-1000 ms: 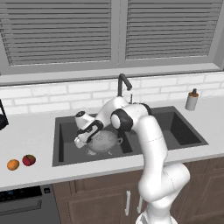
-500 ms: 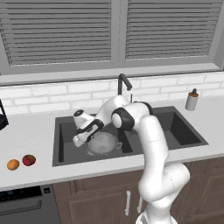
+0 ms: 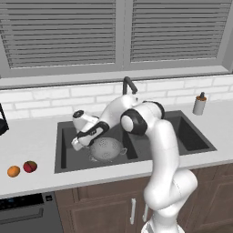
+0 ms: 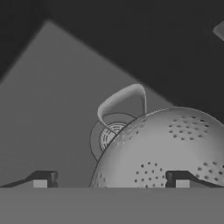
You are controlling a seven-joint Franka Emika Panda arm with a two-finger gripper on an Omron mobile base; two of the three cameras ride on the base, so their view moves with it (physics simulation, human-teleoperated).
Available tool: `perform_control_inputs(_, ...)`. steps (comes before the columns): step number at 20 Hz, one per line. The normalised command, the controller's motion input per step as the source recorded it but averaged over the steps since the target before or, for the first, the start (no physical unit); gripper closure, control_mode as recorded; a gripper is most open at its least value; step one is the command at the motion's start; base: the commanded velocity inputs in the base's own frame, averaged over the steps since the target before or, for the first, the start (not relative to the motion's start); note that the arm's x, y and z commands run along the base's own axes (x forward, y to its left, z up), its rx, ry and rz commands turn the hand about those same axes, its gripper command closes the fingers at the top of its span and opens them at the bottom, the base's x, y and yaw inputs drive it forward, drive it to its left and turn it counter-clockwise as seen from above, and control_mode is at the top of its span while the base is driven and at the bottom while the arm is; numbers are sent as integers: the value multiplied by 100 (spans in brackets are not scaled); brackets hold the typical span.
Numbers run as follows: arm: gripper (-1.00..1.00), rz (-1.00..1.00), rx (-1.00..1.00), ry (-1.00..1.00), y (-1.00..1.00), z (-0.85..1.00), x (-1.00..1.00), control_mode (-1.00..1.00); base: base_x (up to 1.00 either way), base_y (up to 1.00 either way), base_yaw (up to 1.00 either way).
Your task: Put the colander in the sink, put the mango, tangerine in the colander, and turn on the sink faucet and pour water over the colander.
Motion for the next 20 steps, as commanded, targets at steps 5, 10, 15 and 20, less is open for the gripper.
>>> perform_control_inputs(5, -100, 0, 14, -6, 9, 40, -47, -100, 0, 0, 0)
perform_control_inputs(10, -100, -1, 16, -3, 8, 33, -50, -100, 0, 0, 0)
perform_control_inputs(15, -100, 0, 7, 0, 12, 49, -39, -100, 0, 0, 0)
perform_control_inputs(20, -100, 0, 7, 7, 18, 55, -38, -100, 0, 0, 0)
